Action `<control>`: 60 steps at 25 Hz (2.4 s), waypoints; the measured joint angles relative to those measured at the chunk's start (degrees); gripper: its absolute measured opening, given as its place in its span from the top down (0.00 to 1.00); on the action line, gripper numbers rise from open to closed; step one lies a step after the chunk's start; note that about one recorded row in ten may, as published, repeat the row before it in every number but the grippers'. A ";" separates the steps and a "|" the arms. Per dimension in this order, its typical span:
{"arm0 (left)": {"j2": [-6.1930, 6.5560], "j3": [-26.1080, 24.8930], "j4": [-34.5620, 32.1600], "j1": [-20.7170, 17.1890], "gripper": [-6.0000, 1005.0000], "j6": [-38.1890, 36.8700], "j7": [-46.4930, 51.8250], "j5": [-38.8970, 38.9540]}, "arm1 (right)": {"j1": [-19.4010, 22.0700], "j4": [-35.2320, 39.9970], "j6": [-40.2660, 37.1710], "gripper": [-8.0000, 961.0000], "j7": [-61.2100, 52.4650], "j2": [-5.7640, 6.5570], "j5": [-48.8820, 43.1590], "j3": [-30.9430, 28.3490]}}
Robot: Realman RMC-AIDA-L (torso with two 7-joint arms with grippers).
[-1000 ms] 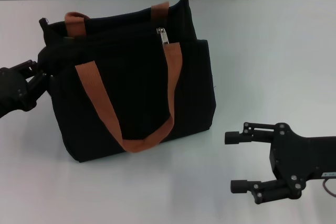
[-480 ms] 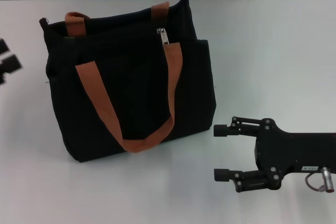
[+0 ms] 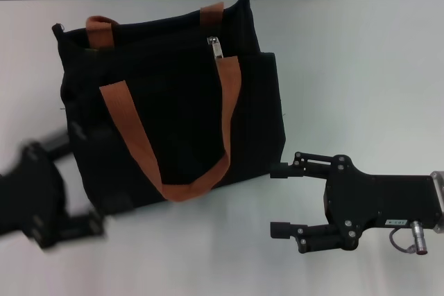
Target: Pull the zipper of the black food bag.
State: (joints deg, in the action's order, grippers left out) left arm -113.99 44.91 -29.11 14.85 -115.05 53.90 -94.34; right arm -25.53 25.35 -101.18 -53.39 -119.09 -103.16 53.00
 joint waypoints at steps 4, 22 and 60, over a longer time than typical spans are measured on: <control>-0.91 6.64 1.30 -0.10 0.17 1.02 -3.26 -1.75 | 0.05 -1.05 0.18 0.15 1.98 0.01 -0.18 0.39; -1.20 7.07 3.54 1.06 0.17 6.40 -2.82 -8.16 | -1.78 -6.19 3.05 0.15 4.75 -0.35 -0.29 2.18; -1.23 7.21 3.63 2.46 0.17 6.43 -2.98 -8.32 | -1.50 -5.99 3.04 0.15 5.58 -0.26 -0.11 1.66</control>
State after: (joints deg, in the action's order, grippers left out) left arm -115.22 52.12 -25.48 17.31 -108.62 50.92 -102.66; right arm -27.03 19.36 -98.15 -47.81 -119.36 -103.26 54.66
